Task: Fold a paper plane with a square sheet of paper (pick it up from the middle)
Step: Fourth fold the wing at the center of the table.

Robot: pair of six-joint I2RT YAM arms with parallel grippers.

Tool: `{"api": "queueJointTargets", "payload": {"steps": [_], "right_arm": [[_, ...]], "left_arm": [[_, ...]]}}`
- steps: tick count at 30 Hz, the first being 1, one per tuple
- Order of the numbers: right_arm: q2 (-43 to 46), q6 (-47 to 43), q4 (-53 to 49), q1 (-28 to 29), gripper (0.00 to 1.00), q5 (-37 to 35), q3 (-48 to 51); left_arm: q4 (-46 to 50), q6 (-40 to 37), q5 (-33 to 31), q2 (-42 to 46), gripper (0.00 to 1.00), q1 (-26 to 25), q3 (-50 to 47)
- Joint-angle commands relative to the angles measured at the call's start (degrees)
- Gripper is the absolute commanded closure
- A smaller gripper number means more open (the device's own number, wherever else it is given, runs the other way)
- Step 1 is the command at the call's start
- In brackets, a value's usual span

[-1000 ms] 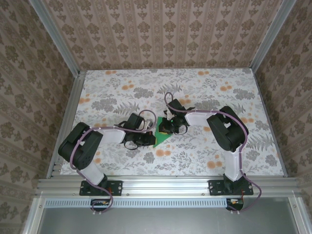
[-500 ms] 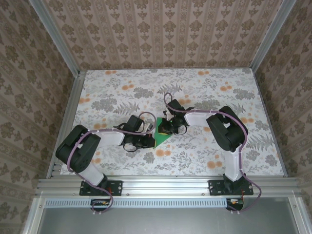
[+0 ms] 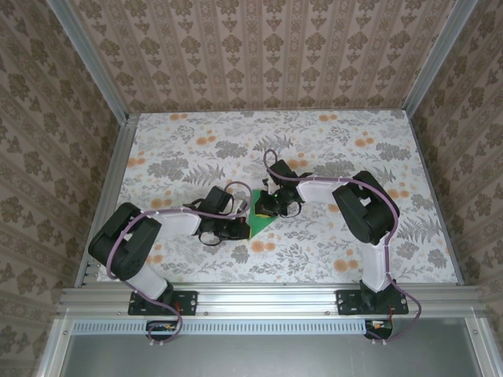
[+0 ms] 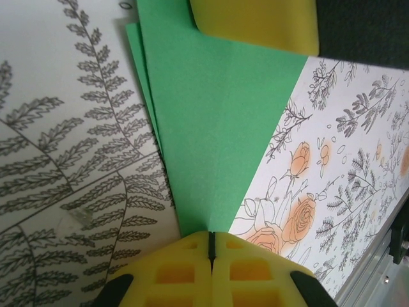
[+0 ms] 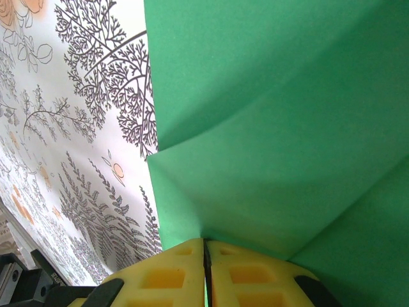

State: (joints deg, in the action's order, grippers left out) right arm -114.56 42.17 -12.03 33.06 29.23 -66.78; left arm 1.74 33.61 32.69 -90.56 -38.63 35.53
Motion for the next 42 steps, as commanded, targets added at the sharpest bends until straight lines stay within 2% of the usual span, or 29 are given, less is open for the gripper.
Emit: {"api": "queueJointTargets", "payload": {"steps": [1, 12, 17, 23, 32, 42], "right_arm": [[-5.0, 0.9, -6.1, -0.8, 0.89, -9.7, 1.5], [-5.1, 1.0, -6.3, -0.9, 0.89, -9.7, 1.2], [-4.7, 1.0, -5.8, -0.9, 0.89, -9.6, 1.3], [-5.0, 2.0, -3.7, -0.9, 0.89, -9.5, 0.8], [-5.6, 5.3, 2.1, -0.9, 0.89, -8.5, -0.7], [-5.7, 5.2, 2.7, -1.0, 0.89, -7.4, -0.6]], "left_arm": [[11.3, -1.5, 2.3, 0.8, 0.94, -1.5, -2.8], [11.3, -1.7, 1.2, 1.6, 0.94, -1.5, -2.1], [9.7, -0.7, -3.3, 6.7, 0.94, -0.4, -0.8], [3.0, 1.5, -9.0, 11.9, 0.93, 0.9, -0.5], [-9.1, 5.2, -8.3, 5.8, 0.95, 1.6, -0.1], [-13.7, 5.7, -11.3, -0.3, 0.99, 2.4, 1.9]]}}
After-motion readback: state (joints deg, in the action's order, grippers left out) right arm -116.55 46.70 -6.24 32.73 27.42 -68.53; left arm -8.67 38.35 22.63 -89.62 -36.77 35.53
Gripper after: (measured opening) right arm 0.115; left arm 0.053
